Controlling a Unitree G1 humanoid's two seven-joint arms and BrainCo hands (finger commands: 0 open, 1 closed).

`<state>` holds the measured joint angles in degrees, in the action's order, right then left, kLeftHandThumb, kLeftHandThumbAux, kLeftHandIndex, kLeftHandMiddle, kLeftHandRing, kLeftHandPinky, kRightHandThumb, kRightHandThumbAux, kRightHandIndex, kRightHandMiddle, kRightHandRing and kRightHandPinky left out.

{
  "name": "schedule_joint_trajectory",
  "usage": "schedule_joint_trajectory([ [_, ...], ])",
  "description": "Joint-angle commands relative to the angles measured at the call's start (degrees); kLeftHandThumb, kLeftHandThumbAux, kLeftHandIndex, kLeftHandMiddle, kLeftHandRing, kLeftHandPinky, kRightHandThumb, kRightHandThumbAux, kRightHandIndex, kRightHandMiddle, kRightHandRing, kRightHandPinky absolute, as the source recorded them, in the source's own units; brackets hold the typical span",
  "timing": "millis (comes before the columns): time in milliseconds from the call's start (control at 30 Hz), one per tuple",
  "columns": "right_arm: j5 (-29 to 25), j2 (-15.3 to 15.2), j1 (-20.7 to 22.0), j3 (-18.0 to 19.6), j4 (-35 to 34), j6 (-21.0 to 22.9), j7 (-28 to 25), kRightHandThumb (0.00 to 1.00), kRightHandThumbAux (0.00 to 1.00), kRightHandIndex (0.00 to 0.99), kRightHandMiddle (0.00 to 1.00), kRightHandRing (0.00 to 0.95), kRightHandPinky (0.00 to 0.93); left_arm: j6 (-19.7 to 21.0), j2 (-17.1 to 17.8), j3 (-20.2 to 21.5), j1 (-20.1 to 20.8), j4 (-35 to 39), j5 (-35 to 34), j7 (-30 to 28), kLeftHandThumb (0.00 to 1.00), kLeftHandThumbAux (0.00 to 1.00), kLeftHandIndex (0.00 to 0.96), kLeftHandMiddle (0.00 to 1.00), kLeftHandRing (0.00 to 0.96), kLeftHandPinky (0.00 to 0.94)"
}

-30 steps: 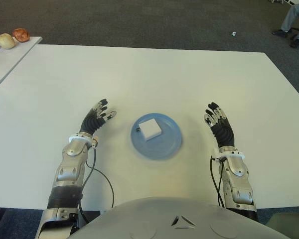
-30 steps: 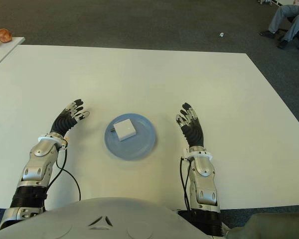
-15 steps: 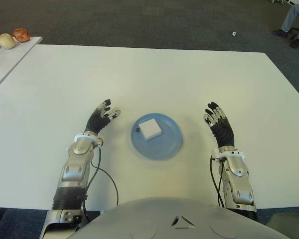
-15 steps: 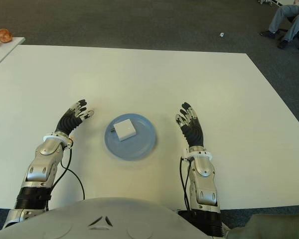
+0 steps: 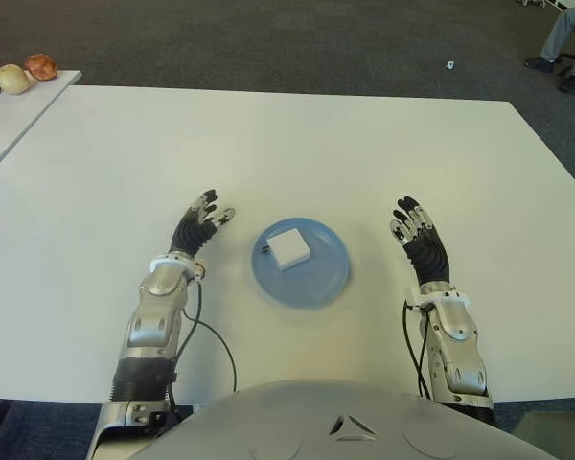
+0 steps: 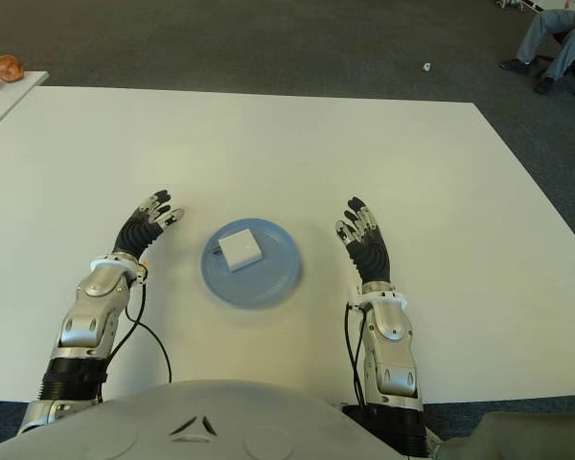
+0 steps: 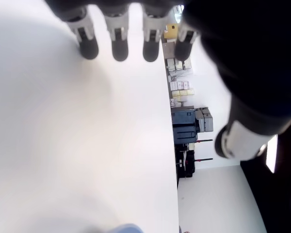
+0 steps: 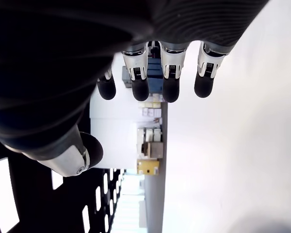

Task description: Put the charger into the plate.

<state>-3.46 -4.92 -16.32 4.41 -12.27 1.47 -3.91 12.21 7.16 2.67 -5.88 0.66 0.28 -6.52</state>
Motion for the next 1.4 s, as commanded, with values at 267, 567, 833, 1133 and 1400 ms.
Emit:
schedule_joint_trajectory([
  [267,-0.2,-0.1,-0.5,0.0,-0.1,1.0,-0.3,0.0,0.618,0.0,0.099,0.076,0.044,-7.0,-4.0,0.1,-0.6,-4.9,-1.0,1.6,0.0,0.634,0.0,0.0,0.0,0.0],
  [567,-0.4,-0.3,-0.7,0.1,-0.2,1.0,-0.5,0.0,0.622,0.0,0.095,0.076,0.047,-13.7,-7.6,1.8,0.3,-10.1,-3.3,2.9,0.0,0.642,0.0,0.0,0.0,0.0],
  [833,-0.2,-0.4,-0.9,0.2,-0.5,1.4,-0.6,0.0,0.617,0.0,0.096,0.076,0.051,-19.6,-9.0,3.8,2.7,-18.1,-6.3,2.3,0.0,0.639,0.0,0.0,0.0,0.0],
  [1133,-0.7,-0.4,-1.3,0.3,-1.0,1.6,-0.8,0.0,0.616,0.0,0.104,0.083,0.056,-20.5,-6.9,4.8,5.2,-25.2,-7.5,1.0,0.0,0.623,0.0,0.0,0.0,0.0],
  [1400,-1.0,-0.4,-1.5,0.5,-1.5,2.1,-1.1,0.0,0.616,0.0,0.106,0.084,0.054,-21.5,-5.6,4.7,5.9,-28.0,-7.2,0.1,0.0,0.599,0.0,0.0,0.0,0.0],
])
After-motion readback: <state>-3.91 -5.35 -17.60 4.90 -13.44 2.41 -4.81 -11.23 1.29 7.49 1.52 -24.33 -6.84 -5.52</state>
